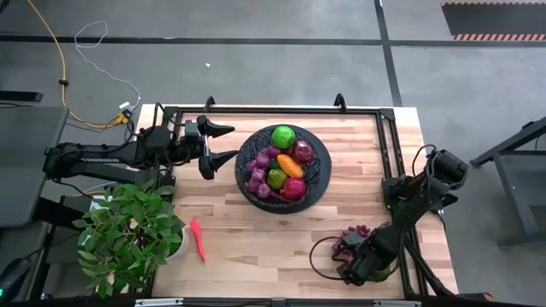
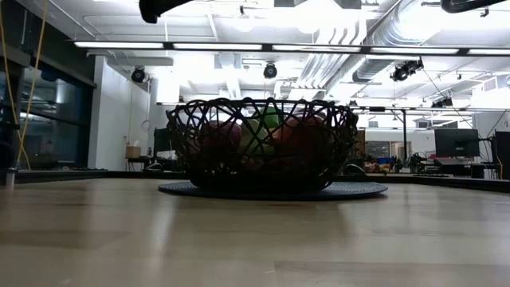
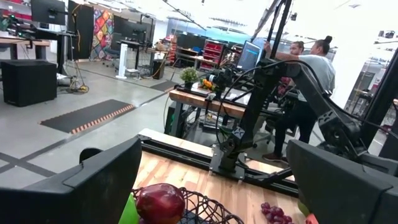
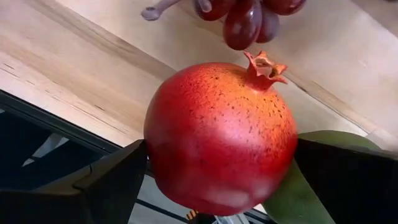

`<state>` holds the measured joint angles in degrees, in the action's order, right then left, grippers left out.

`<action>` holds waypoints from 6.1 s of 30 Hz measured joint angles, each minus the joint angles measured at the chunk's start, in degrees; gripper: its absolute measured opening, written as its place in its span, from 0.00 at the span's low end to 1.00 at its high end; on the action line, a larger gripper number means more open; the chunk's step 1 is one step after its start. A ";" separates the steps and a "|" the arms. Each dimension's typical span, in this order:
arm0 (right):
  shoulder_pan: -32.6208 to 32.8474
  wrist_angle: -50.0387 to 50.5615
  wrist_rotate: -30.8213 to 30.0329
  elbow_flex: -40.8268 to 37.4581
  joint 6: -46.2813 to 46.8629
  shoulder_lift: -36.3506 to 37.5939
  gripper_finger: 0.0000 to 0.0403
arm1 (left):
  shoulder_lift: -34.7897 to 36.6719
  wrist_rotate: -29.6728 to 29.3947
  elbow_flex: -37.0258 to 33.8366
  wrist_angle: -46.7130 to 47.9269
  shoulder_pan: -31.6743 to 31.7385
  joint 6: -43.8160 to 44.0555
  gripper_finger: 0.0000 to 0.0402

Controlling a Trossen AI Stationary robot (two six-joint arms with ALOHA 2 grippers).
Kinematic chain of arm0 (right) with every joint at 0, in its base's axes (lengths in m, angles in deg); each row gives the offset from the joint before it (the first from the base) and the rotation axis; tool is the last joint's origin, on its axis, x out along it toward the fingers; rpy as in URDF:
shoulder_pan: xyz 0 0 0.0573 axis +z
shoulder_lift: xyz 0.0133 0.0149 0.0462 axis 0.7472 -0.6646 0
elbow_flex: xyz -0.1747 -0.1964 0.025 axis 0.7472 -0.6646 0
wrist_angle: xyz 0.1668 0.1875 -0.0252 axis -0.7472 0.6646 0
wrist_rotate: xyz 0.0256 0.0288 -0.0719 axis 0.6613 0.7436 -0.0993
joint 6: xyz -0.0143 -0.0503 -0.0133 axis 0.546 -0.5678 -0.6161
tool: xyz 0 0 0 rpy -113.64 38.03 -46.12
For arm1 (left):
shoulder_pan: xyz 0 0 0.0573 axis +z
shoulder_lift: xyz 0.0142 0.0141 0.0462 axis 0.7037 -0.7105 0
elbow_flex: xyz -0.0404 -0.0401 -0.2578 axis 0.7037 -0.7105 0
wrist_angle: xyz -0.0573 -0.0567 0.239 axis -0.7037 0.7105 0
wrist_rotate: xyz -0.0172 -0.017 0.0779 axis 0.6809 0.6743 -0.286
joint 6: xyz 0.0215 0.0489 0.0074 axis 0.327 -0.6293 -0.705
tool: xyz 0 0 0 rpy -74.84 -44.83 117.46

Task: Build produce basket
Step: Put the red pomegranate into basket, then put the green lime into basket

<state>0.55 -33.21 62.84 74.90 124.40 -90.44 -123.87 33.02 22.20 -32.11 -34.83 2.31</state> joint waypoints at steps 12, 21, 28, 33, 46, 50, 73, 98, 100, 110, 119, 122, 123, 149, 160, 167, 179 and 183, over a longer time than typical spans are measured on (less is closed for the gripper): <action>0.02 0.50 -1.42 0.01 -0.08 -1.47 0.94 | 0.00 -1.14 0.00 0.00 0.00 -0.15 0.97; -0.15 0.61 -1.36 0.01 -0.02 -2.80 0.93 | 0.00 -1.25 0.00 0.06 0.00 -0.20 0.97; -0.15 0.69 -1.35 0.12 -2.35 -2.85 0.87 | 0.00 -1.31 0.00 0.07 0.33 -1.07 0.97; -0.15 1.50 -1.41 1.82 -9.77 -1.94 0.84 | 0.00 -1.31 0.00 0.07 0.33 -1.09 0.97; -15.24 1.52 -17.30 2.52 -41.33 19.80 0.83 | 0.00 -1.30 0.00 0.07 0.33 -0.60 0.97; -27.70 -6.02 -23.64 2.56 -57.20 23.02 0.83 | 0.00 -1.29 0.00 0.09 0.33 0.12 0.97; -52.81 -60.49 -7.13 -9.50 -88.20 23.19 0.83 | 0.00 4.09 0.02 -1.81 0.33 8.98 0.97; -52.74 -68.15 -5.46 -11.42 -91.34 23.56 0.83 | 0.00 4.46 0.02 -1.70 0.33 7.73 0.97; -52.74 -66.07 -5.46 -11.38 -89.95 23.56 0.83 | 0.00 4.48 0.02 -1.70 0.33 7.35 0.97; -52.78 -32.79 -9.03 -11.38 -88.78 23.56 0.83 | 0.00 4.42 0.02 -1.70 0.33 7.38 0.97; -52.81 -19.99 -17.14 -11.38 -88.98 23.56 0.83 | 0.00 4.26 0.02 -1.70 0.33 7.39 0.97; -52.81 -19.55 -16.87 -11.38 -88.98 23.56 0.83 | 0.00 4.26 0.02 -1.68 0.33 7.35 0.97; -52.81 -19.36 -16.65 -11.38 -88.98 23.56 0.83 | 0.00 4.26 0.02 -1.68 0.33 7.37 0.97; -52.78 -18.39 -16.61 -11.38 -88.55 23.54 0.83 | -0.02 4.26 0.00 -1.22 0.33 7.45 0.97; -52.78 -18.28 -17.09 -11.38 -88.29 23.54 0.97 | -0.02 4.28 0.00 -1.20 0.32 7.41 0.97; -53.57 -16.05 -17.07 -9.84 -92.12 25.96 0.97 | -0.02 4.28 0.00 -1.16 0.32 7.45 0.97; -55.39 -22.39 -14.89 -5.57 -94.85 37.44 0.97 | -0.02 3.59 0.00 -1.04 0.33 7.50 0.97; -55.27 -36.51 -7.81 -9.61 -96.36 39.11 0.97 | -0.02 2.86 0.00 -1.18 0.31 8.31 0.97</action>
<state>-54.72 -69.72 55.03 65.28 28.04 -51.32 -123.90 35.89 22.20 -33.29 -34.52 10.61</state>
